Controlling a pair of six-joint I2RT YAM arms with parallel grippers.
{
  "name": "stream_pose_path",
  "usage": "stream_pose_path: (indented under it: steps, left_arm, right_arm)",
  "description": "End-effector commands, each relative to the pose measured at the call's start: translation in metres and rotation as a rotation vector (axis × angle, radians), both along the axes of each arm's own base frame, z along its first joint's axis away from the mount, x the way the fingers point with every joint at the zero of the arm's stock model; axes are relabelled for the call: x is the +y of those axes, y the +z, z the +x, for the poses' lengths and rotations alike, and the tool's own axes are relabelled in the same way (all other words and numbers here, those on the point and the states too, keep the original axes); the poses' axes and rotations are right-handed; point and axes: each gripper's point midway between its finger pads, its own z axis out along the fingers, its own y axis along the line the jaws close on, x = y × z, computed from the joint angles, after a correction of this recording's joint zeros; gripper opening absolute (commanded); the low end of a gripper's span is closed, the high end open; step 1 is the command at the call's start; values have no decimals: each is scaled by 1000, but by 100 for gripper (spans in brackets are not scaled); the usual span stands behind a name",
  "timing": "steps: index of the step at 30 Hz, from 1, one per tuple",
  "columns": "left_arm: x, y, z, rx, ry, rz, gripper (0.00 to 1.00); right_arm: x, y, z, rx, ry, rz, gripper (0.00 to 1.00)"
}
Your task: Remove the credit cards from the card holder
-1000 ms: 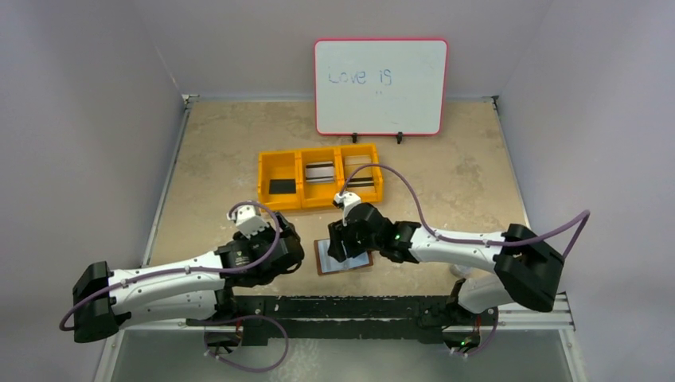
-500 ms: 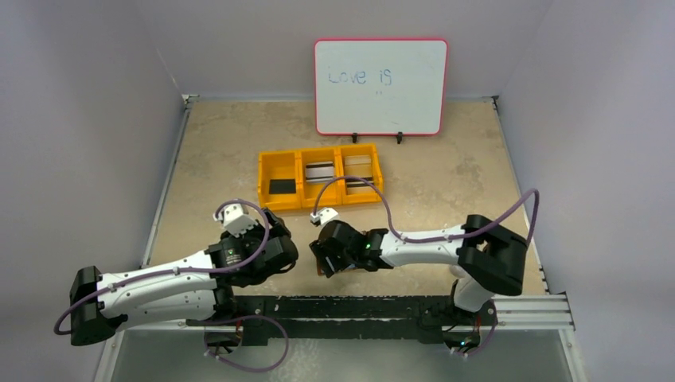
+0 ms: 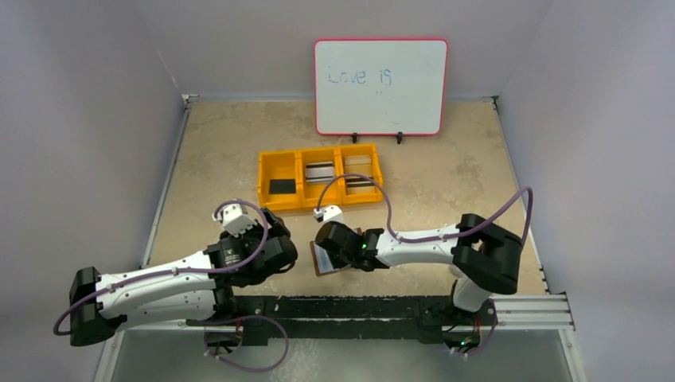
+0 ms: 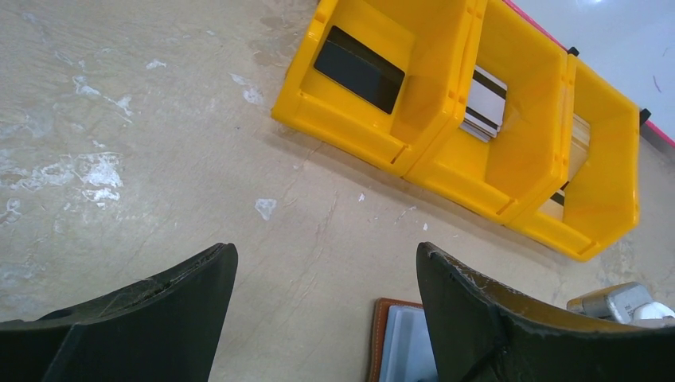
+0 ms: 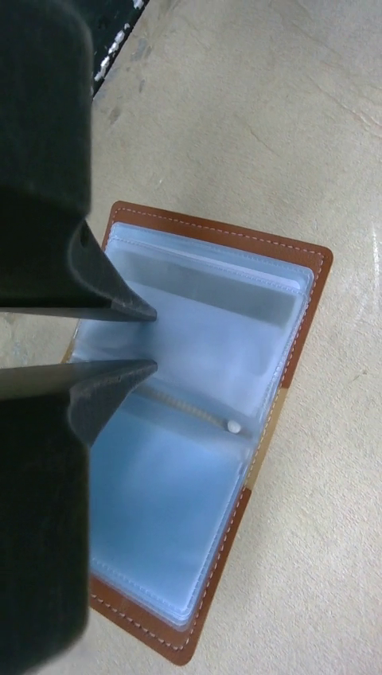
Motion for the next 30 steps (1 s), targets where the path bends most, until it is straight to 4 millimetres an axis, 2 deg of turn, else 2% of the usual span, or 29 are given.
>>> stream_pose_path:
  steps: [1, 3, 4, 5, 9, 13, 17, 22, 26, 30]
  left_arm:
    - [-5, 8, 4, -32, 1, -31, 83]
    - [-9, 5, 4, -26, -13, -32, 83]
    - [-11, 4, 4, -23, -19, -33, 83]
    - [-13, 3, 4, -19, -25, -33, 83]
    - [-23, -3, 5, -1, -57, -27, 83]
    - [-36, -8, 5, 19, -99, -26, 83]
    - [-53, -9, 6, 29, -150, -56, 83]
    - [-78, -4, 6, 5, -244, -131, 83]
    - [-108, 3, 5, -26, -356, -212, 83]
    - [-136, 1, 3, -23, -443, -274, 84]
  right_arm:
    - [-6, -7, -7, 38, -23, 3, 20]
    - [0, -1, -6, 36, -29, 42, 14]
    - [2, 2, -5, 34, -35, 56, 5]
    - [4, 5, -4, 33, -43, 73, 0]
    - [8, 14, 2, 61, -70, 169, 0]
    - [12, 25, 5, 146, -50, 344, 0]
    - [5, 43, 13, 188, -20, 546, 0]
    - [-3, 60, 18, 226, 4, 706, 0]
    - [-14, 57, 18, 272, -27, 779, 0]
    - [-22, 53, 18, 307, -47, 834, 0]
